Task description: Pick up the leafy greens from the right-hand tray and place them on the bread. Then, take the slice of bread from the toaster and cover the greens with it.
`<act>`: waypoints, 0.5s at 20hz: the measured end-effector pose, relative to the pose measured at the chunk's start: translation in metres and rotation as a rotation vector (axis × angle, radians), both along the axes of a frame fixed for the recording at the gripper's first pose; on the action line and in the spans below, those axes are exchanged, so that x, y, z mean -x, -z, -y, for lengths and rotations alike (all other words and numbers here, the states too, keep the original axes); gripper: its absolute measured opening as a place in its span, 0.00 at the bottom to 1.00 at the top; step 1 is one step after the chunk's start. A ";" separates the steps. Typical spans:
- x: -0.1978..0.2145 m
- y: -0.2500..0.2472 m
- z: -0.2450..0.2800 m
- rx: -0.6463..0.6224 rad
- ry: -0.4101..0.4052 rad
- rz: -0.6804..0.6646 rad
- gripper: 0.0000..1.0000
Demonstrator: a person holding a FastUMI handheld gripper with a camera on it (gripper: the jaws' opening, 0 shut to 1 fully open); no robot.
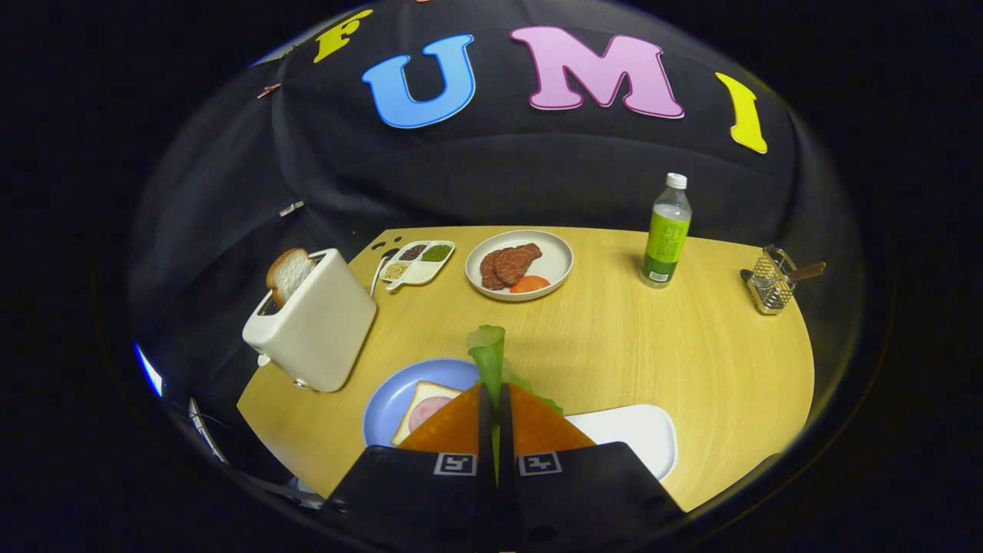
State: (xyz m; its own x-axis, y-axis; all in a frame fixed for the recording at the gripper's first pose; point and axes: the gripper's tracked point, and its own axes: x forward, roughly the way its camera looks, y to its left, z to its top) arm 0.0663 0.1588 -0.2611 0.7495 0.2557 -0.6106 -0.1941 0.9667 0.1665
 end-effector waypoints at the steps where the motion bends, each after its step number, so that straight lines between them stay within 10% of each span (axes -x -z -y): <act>1: -0.002 0.004 -0.009 0.005 -0.006 -0.003 0.05; 10: -0.007 0.044 -0.045 0.059 -0.010 -0.062 0.14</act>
